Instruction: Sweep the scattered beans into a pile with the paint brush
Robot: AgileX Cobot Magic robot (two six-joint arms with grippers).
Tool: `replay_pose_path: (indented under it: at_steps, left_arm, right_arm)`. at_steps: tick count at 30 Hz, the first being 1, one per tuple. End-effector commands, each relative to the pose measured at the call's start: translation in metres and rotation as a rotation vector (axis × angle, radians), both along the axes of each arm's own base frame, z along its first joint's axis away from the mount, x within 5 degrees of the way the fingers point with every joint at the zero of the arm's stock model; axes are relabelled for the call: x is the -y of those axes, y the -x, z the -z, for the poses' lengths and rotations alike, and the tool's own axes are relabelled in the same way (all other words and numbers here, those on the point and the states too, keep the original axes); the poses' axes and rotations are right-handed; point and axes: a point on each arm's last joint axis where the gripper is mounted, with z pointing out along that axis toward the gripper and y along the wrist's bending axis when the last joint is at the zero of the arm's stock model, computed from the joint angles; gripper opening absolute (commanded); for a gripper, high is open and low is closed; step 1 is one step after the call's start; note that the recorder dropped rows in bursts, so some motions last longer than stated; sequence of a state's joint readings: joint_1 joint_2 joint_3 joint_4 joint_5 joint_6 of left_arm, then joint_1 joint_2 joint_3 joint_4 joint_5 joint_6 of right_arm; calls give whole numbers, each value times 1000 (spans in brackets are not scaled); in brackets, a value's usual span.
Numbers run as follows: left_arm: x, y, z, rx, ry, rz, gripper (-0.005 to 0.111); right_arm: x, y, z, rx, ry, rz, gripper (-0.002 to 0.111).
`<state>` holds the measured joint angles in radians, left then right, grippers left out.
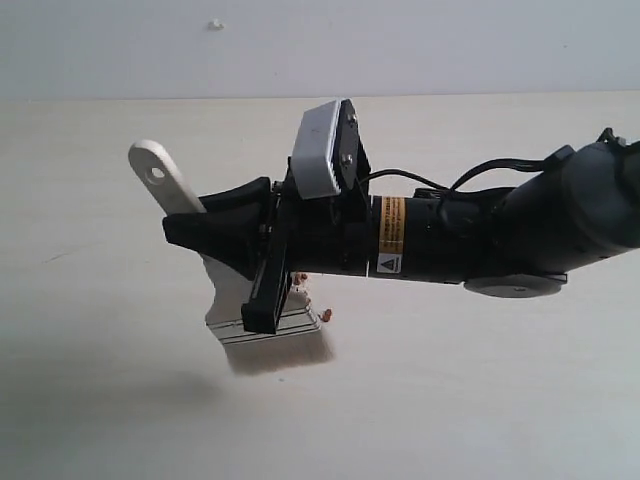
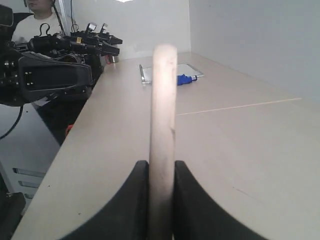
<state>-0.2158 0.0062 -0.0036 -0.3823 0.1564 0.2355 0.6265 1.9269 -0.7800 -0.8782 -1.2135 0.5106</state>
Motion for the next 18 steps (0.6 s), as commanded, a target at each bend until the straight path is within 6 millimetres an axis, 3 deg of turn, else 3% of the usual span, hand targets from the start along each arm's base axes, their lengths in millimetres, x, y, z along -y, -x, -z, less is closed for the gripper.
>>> replay_pose_path:
  at_steps: [1,7,18]
  left_arm:
    - [0,0,1,4,0,6,0]
    - [0,0,1,4,0,6,0]
    - [0,0,1,4,0,6,0]
  right_arm:
    - [1,-8,13,-40,-9,85,0]
    - [4,-22,43,-171,-8,230,0]
    - [6,-28,45,-82,4,299,0]
